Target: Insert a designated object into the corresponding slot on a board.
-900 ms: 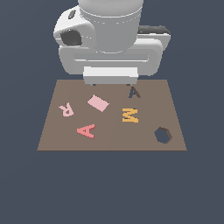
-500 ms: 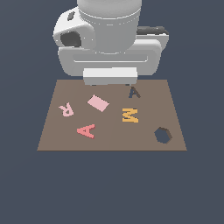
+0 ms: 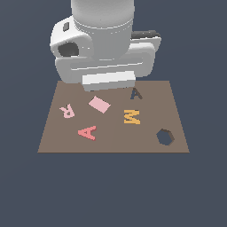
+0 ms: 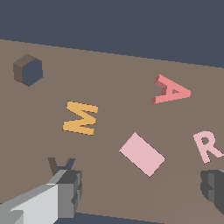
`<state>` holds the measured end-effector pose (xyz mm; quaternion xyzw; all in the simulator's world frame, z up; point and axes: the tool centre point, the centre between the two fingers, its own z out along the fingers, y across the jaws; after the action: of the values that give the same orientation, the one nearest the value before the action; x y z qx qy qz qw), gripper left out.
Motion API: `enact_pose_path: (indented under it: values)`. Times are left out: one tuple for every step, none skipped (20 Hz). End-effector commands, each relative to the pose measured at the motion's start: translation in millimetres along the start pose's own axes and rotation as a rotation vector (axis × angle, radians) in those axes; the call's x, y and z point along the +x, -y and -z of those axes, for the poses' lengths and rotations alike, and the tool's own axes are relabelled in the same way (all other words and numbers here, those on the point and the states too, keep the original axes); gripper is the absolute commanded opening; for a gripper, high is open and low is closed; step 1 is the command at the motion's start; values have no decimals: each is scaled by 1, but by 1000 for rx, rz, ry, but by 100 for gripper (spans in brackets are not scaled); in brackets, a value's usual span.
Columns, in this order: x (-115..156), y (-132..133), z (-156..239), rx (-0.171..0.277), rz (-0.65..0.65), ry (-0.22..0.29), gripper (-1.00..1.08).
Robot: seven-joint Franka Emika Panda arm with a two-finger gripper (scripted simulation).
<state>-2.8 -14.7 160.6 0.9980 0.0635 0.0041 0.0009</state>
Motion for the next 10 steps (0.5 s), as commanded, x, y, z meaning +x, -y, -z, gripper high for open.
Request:
enact_pose_path:
  values:
    - [0,-4,-4,0,48,0,100]
    - [0,-6,-6,1,70,0,100]
    - [0,-9,-7,1,93,0,100]
    - [1,-11,-9,1,118,0,100]
    - [1,-13,-11,1,144,1,100]
    - [1,-15,-13,1,171,1,100]
    - [2,-18,-16,2,199,1,100]
    - [3,-21,-18,2,229,1,100]
    - [3,-23,-21,2,260,1,100]
    - [4,-26,-23,2,293,1,100]
